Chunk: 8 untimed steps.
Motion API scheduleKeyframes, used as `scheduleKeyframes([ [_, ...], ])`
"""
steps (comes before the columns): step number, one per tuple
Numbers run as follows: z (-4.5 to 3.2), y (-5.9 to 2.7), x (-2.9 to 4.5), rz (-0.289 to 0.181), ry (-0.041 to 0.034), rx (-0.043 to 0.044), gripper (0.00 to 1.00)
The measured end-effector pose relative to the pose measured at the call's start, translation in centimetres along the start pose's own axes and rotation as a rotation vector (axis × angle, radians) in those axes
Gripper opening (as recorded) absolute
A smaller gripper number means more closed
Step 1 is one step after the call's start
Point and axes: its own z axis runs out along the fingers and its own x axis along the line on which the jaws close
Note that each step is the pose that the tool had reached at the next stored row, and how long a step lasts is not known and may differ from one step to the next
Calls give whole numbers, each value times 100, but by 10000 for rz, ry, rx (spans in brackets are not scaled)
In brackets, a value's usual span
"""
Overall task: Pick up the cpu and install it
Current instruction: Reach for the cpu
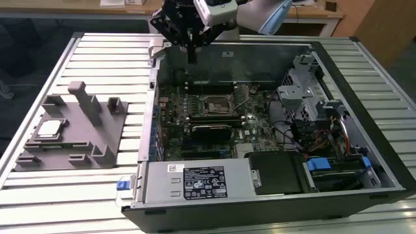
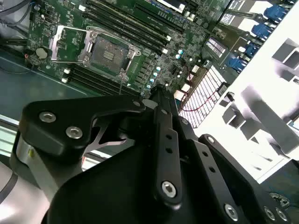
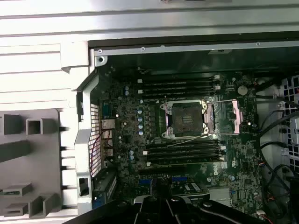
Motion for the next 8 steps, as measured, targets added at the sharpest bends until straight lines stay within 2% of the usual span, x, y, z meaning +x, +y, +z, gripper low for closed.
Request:
scheduleKeyframes([
  [8, 0, 1, 1, 0, 0, 0, 11],
])
